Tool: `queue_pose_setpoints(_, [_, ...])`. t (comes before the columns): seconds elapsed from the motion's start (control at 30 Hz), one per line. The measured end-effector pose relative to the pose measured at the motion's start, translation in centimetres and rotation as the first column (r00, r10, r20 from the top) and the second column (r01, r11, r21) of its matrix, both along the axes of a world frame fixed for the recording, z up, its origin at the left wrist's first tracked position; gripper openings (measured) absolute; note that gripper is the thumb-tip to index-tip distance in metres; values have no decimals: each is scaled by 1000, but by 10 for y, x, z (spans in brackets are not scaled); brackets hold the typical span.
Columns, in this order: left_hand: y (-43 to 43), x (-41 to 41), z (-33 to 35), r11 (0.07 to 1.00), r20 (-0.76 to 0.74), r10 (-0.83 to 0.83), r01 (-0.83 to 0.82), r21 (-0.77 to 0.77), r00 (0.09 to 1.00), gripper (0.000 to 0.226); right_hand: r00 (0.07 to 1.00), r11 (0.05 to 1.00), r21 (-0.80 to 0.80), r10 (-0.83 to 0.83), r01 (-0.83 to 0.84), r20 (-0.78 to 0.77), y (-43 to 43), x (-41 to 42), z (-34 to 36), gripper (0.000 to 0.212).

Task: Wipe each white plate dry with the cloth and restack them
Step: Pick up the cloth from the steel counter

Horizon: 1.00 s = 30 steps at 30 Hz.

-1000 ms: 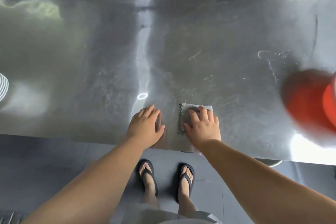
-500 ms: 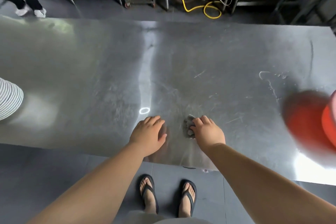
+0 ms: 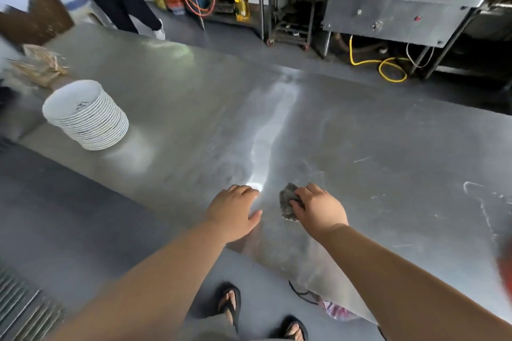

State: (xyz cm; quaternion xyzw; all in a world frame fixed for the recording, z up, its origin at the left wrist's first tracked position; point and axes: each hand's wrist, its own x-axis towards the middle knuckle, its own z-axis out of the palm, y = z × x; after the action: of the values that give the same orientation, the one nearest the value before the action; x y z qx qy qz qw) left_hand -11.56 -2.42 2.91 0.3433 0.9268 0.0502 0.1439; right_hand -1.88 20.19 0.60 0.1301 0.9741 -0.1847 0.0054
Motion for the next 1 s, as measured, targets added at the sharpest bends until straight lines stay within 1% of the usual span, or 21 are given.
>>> queue_pose_setpoints(0.17, [-58,-13,9,994,7,114,-114,1,993,55,993,993,26,115,-115,-6,-48,-36,7,27])
queue_pose_setpoints(0.33, [-129,-40,7,973,12,231,-232,18,973,48,972,968,94,228,-233,57,-99,-73,16,28])
queue_pose_setpoints(0.5, [-212,-79,7,967,-12,255,-255,-8,967,51,953,945,136,283,-296,105,-171,-126,25,26])
queue_pose_setpoints(0.57, [-244,-93,9,964,-28,267,-267,-3,963,51,949,943,129,296,-308,106,-204,-147,28,26])
queue_pose_setpoints(0.73, [-336,-138,9,954,-59,287,-291,-67,956,56,919,917,106,367,-383,148,-307,-206,30,26])
queue_pose_setpoints(0.83, [-386,-157,12,937,-39,348,-350,-26,937,58,901,902,95,403,-420,160,-358,-238,30,26])
queue_pose_setpoints(1.0, [-454,-181,14,900,-6,434,-434,33,901,60,885,884,67,455,-462,100,-416,-279,30,26])
